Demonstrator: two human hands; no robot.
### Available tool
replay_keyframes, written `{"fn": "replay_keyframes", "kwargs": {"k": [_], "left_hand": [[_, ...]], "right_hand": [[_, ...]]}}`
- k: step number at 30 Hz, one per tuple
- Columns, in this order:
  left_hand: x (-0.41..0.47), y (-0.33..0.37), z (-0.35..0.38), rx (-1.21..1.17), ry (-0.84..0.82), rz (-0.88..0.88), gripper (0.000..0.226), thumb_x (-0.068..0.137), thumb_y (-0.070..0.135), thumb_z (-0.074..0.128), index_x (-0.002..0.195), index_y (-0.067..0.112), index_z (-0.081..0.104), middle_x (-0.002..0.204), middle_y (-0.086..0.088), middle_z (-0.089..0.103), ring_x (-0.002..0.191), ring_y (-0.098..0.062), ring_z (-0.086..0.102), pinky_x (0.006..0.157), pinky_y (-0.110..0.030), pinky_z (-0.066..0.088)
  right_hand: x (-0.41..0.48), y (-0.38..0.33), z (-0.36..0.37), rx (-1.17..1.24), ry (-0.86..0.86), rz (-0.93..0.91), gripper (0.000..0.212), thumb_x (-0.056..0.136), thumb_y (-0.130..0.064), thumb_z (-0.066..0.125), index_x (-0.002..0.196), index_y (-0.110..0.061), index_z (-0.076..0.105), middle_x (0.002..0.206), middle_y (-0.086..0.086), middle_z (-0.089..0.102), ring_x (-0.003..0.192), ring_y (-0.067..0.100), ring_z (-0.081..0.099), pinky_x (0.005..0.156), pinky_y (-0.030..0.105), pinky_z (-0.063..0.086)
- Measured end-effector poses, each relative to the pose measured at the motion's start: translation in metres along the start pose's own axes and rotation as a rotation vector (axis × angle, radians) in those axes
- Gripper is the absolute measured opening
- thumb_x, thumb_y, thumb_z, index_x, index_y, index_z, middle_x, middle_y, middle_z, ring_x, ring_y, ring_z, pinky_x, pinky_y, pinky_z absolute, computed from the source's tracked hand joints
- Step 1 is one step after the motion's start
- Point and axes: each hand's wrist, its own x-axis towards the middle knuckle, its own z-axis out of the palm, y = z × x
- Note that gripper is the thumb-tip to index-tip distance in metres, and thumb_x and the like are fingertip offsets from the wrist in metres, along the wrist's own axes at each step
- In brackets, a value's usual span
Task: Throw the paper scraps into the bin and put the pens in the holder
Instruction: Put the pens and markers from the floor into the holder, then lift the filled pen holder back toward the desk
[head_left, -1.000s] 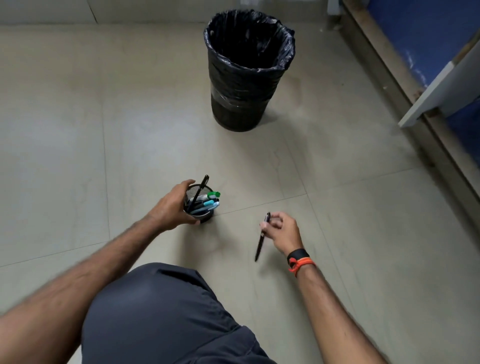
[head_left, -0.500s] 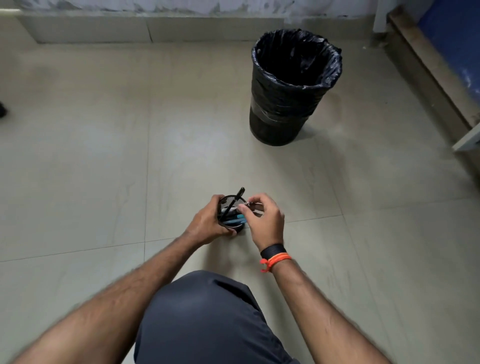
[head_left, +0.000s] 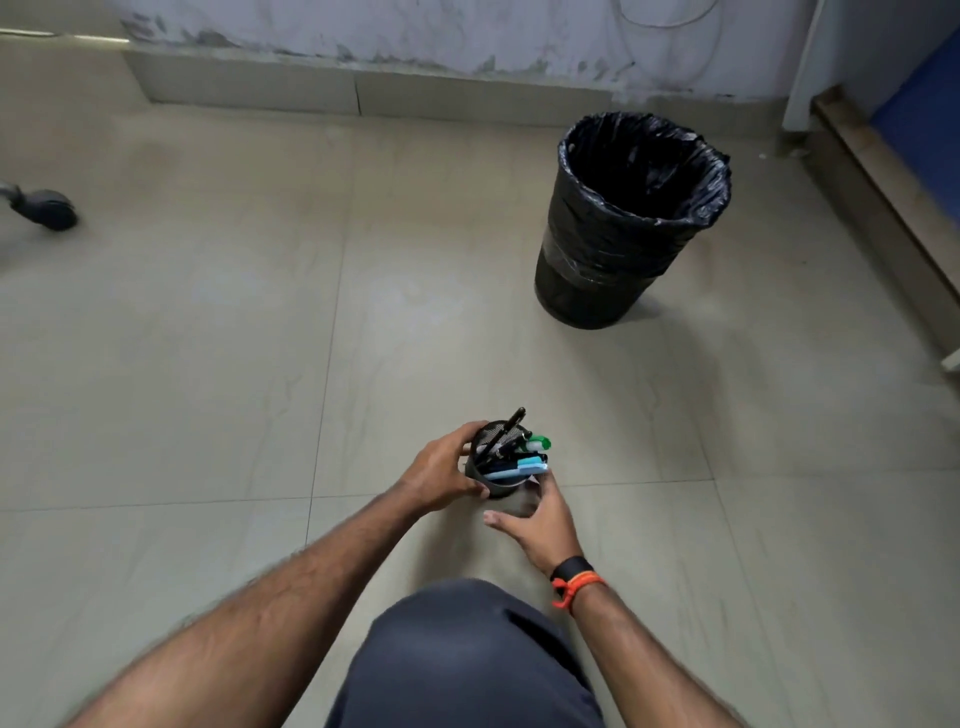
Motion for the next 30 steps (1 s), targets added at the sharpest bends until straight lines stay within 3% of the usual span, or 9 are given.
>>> {"fn": "replay_keyframes", "kwargs": {"k": [2, 5, 8, 11, 14, 17, 23, 27, 30], "left_hand": [[0.008, 0.001, -0.003, -0.105, -0.055, 0.0, 0.085, 0.059, -0.013, 0.072, 0.136, 0.016, 0.051, 0.129, 0.0, 0.062, 0.12, -0.015, 0.059, 0.096, -0.02, 0.05], [0.013, 0.013, -0.021, -0.255, -0.122, -0.014, 0.077, 0.067, -0.027, 0.064, 0.137, 0.001, 0.047, 0.134, -0.014, 0.057, 0.121, -0.016, 0.053, 0.088, -0.014, 0.051], [0.019, 0.037, -0.053, -0.326, -0.193, -0.023, 0.063, 0.077, -0.022, 0.061, 0.136, -0.001, 0.049, 0.133, -0.015, 0.058, 0.118, -0.015, 0.054, 0.086, -0.016, 0.053], [0.022, 0.08, -0.095, -0.372, -0.232, -0.059, 0.054, 0.084, -0.011, 0.062, 0.135, 0.003, 0.052, 0.134, -0.008, 0.059, 0.117, -0.015, 0.058, 0.092, -0.018, 0.052], [0.01, 0.137, -0.14, -0.461, -0.171, -0.096, 0.047, 0.085, -0.006, 0.063, 0.13, 0.003, 0.057, 0.126, -0.009, 0.065, 0.108, -0.016, 0.063, 0.093, -0.024, 0.053], [-0.012, 0.195, -0.185, -0.469, -0.077, -0.08, 0.041, 0.084, 0.007, 0.07, 0.125, 0.009, 0.063, 0.118, -0.011, 0.069, 0.101, -0.014, 0.066, 0.088, -0.027, 0.053], [-0.056, 0.294, -0.236, -0.631, 0.092, -0.003, 0.044, 0.077, 0.016, 0.075, 0.12, 0.006, 0.066, 0.11, -0.009, 0.073, 0.098, -0.017, 0.068, 0.094, -0.031, 0.051], [-0.091, 0.376, -0.269, -0.683, 0.175, 0.057, 0.035, 0.072, 0.019, 0.073, 0.106, 0.01, 0.072, 0.096, -0.004, 0.076, 0.088, -0.012, 0.07, 0.085, -0.024, 0.055], [-0.128, 0.451, -0.303, -0.657, 0.246, 0.08, 0.028, 0.077, 0.017, 0.073, 0.104, 0.012, 0.073, 0.097, -0.002, 0.076, 0.087, -0.007, 0.068, 0.083, -0.021, 0.055]], "right_hand": [[0.017, -0.013, 0.003, 0.055, 0.033, -0.027, 0.063, 0.059, -0.004, 0.09, 0.108, -0.025, 0.057, 0.102, -0.005, 0.073, 0.092, 0.001, 0.07, 0.092, 0.031, 0.056], [0.032, -0.036, -0.003, 0.013, 0.058, -0.106, 0.064, 0.055, -0.012, 0.094, 0.107, -0.026, 0.058, 0.099, -0.013, 0.071, 0.09, -0.008, 0.067, 0.083, 0.016, 0.052], [0.035, -0.067, -0.014, -0.091, 0.085, -0.17, 0.066, 0.056, -0.024, 0.092, 0.111, -0.031, 0.056, 0.101, -0.019, 0.067, 0.095, -0.011, 0.061, 0.081, 0.006, 0.045], [0.035, -0.12, -0.03, -0.127, 0.109, -0.224, 0.064, 0.057, -0.029, 0.091, 0.111, -0.03, 0.056, 0.103, -0.017, 0.066, 0.096, -0.004, 0.062, 0.085, 0.01, 0.047], [0.025, -0.186, -0.042, -0.132, 0.141, -0.285, 0.067, 0.055, -0.036, 0.091, 0.114, -0.025, 0.06, 0.11, -0.008, 0.07, 0.103, 0.004, 0.064, 0.091, 0.021, 0.051], [0.005, -0.256, -0.045, -0.036, 0.168, -0.312, 0.066, 0.058, -0.032, 0.091, 0.116, -0.019, 0.062, 0.109, -0.006, 0.071, 0.103, 0.0, 0.065, 0.09, 0.023, 0.055], [-0.037, -0.374, -0.061, 0.108, 0.239, -0.377, 0.061, 0.058, -0.028, 0.093, 0.111, -0.018, 0.065, 0.103, -0.006, 0.073, 0.097, 0.003, 0.068, 0.083, 0.027, 0.058], [-0.08, -0.454, -0.087, 0.117, 0.258, -0.403, 0.061, 0.058, -0.031, 0.092, 0.11, -0.018, 0.065, 0.103, -0.004, 0.074, 0.096, 0.009, 0.071, 0.087, 0.035, 0.059], [-0.118, -0.526, -0.116, 0.115, 0.252, -0.391, 0.061, 0.057, -0.034, 0.093, 0.109, -0.019, 0.064, 0.101, -0.001, 0.074, 0.095, 0.013, 0.072, 0.085, 0.039, 0.06]]}}
